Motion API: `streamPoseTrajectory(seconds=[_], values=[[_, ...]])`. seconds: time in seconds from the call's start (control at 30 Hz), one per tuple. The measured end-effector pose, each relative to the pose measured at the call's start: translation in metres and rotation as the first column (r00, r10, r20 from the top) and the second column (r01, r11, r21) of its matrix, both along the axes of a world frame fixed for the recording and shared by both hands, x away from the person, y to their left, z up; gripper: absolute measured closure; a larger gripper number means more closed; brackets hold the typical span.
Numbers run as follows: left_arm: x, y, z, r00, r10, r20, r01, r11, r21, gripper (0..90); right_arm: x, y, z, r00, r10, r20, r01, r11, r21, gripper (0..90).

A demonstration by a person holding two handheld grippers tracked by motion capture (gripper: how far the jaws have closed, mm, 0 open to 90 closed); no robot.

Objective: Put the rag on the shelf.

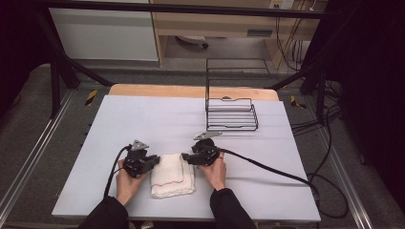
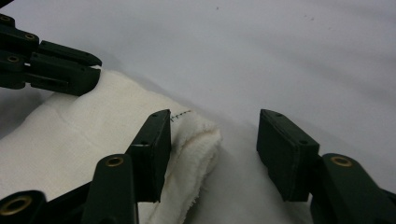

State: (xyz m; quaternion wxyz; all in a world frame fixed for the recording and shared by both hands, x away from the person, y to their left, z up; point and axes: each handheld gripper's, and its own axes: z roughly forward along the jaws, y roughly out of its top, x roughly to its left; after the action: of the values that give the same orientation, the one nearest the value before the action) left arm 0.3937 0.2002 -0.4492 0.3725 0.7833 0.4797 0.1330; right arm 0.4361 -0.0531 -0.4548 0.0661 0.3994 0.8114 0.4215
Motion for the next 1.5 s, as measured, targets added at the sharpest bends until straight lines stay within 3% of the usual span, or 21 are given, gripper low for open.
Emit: streamPoseTrajectory(seconds=[0.2, 0.5, 0.8, 1.0, 1.5], values=[[0.0, 0.0, 0.0, 0.9999, -0.01, 0.007, 0.01, 0.9999, 0.003, 79.7, -0.002, 0.003, -0.003, 0.9999, 0.017, 0.0, -0.017, 1.0, 0.012, 54.3], [0.001, 0.002, 0.0, 0.9999, -0.009, -0.006, 0.009, 0.9999, -0.011, 80.1, -0.005, 0.004, -0.002, 0.9967, 0.029, -0.076, -0.025, 0.999, 0.046, 76.7], [0.0, 0.004, -0.001, 1.0, -0.002, -0.002, 0.001, 0.9994, -0.034, 81.7, -0.007, 0.004, 0.0, 0.9961, 0.029, -0.083, -0.024, 0.998, 0.053, 82.2], [-0.001, 0.008, 0.001, 1.0, 0.004, 0.008, -0.004, 0.9983, -0.058, 82.6, -0.011, 0.002, 0.005, 0.9984, 0.029, -0.048, -0.026, 0.998, 0.062, 82.8], [-0.015, 0.013, 0.022, 0.9935, -0.006, 0.114, 0.022, 0.9902, -0.138, 82.7, -0.027, -0.005, 0.027, 0.998, 0.04, 0.05, -0.044, 0.995, 0.092, 82.9]])
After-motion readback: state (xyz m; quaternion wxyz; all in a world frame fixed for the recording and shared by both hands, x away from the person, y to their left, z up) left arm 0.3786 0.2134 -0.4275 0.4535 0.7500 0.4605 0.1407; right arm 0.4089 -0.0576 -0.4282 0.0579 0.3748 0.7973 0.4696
